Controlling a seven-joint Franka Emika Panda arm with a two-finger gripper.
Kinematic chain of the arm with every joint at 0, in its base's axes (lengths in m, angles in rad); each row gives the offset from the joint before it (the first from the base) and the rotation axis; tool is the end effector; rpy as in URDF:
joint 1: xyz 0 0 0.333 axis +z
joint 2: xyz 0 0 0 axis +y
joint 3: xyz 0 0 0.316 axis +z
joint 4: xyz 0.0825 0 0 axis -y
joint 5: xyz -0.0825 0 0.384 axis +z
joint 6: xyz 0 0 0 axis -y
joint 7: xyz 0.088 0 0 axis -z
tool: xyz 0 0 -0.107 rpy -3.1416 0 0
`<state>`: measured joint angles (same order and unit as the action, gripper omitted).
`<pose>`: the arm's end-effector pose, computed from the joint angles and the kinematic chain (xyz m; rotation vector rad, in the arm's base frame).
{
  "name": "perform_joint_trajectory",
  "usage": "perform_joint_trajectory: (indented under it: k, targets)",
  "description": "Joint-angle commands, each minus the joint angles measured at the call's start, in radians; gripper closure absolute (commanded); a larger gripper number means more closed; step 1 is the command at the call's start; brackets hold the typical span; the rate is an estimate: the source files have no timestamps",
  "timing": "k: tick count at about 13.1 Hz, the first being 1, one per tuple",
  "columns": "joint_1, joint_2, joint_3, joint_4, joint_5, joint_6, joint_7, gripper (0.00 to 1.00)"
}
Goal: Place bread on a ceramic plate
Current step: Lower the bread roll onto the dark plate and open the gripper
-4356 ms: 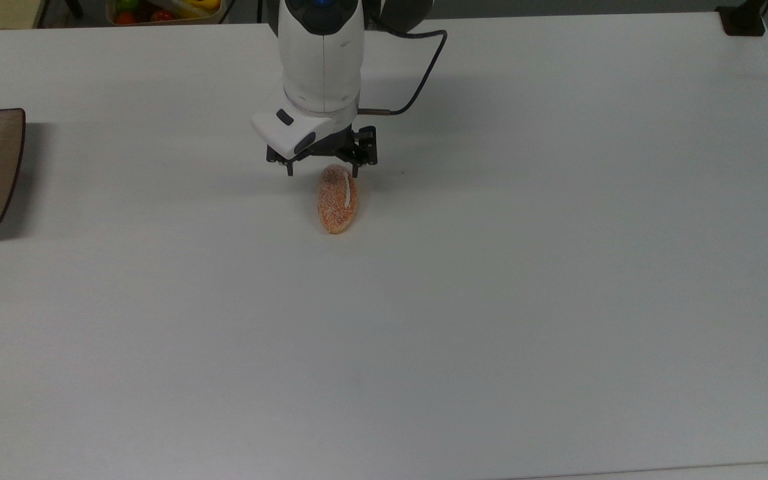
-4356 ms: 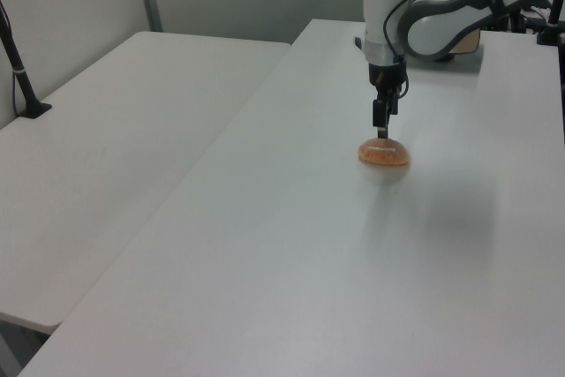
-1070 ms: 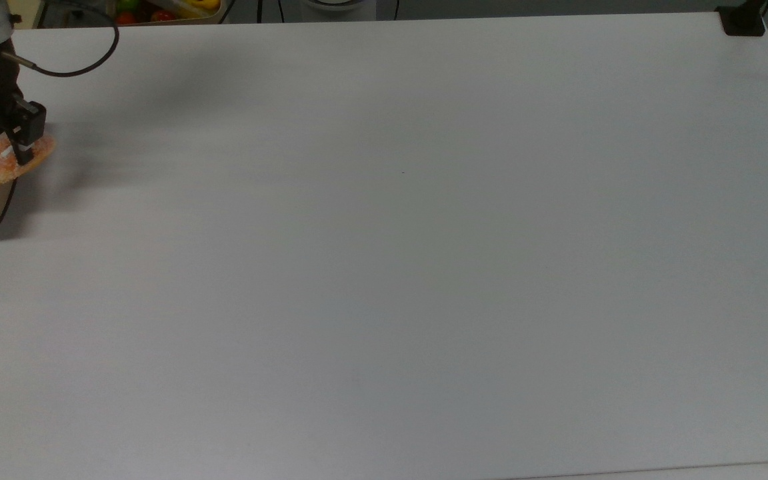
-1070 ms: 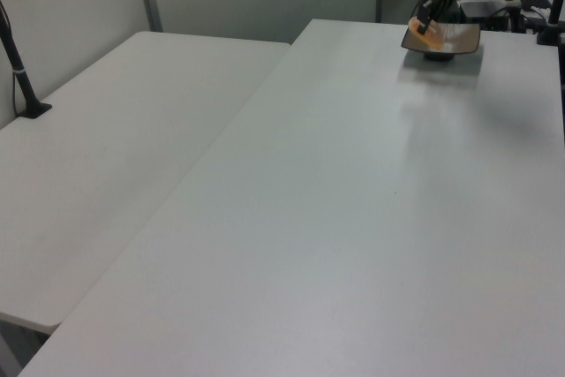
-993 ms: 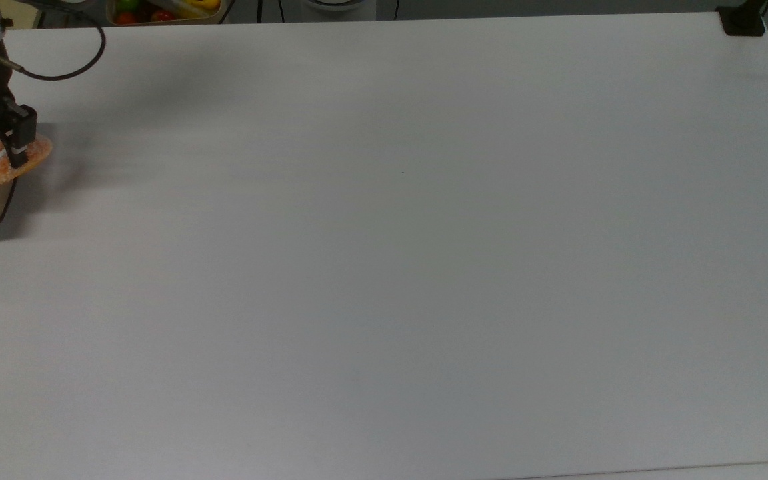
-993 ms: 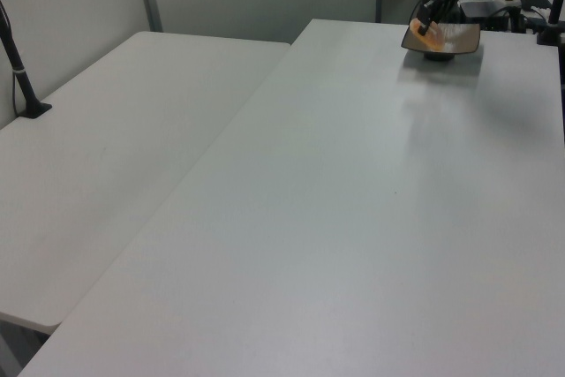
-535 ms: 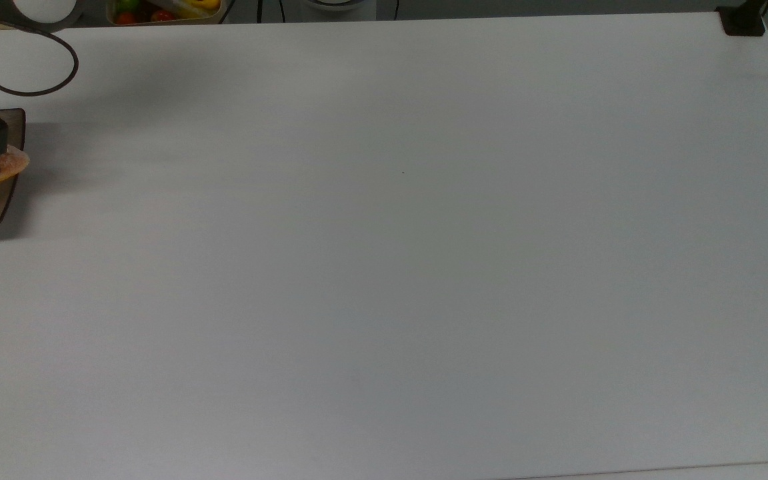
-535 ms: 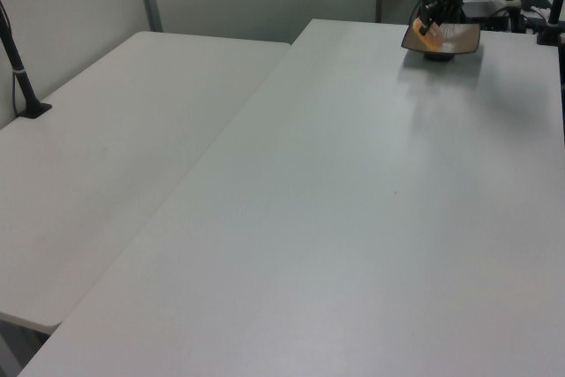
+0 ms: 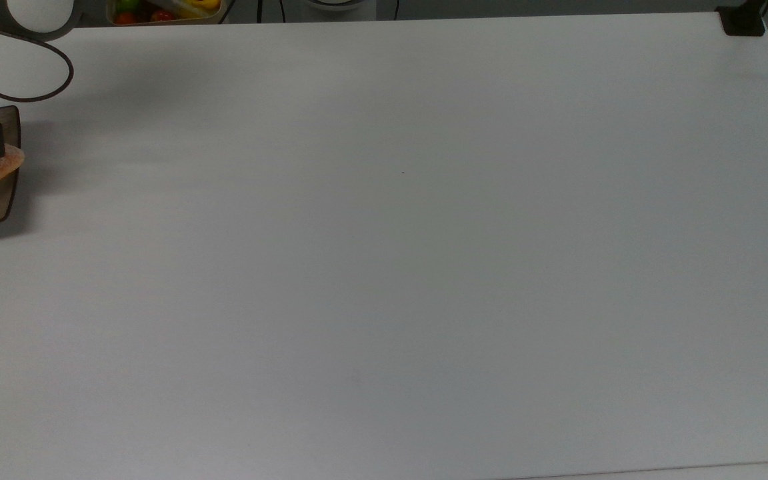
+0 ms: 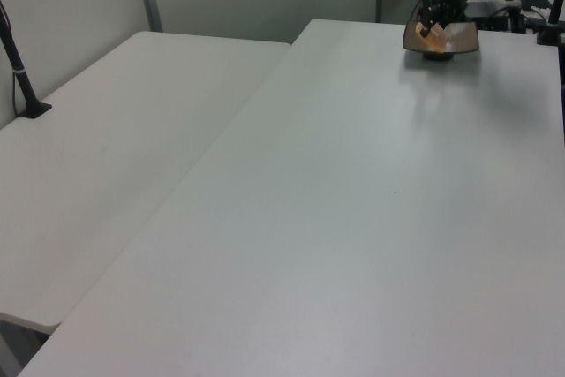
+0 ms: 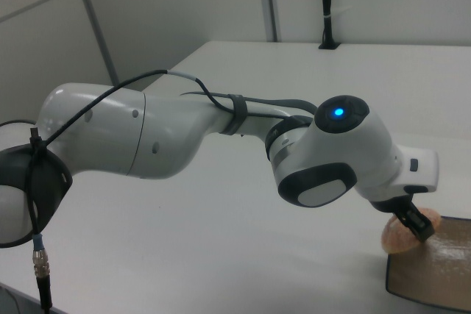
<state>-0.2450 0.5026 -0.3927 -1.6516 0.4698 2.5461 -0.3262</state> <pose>0.5913 -0.3941 0.3845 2.8894 -0.8284 0.7154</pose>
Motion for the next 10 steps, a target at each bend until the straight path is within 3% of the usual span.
perform_joint_trajectory:
  k: [1,10]
  targets:
    - [-0.002,0.013,0.002,0.015,0.026,0.019,-0.017,0.00]
    - [0.015,-0.041,0.006,0.015,0.010,-0.027,-0.014,0.00]
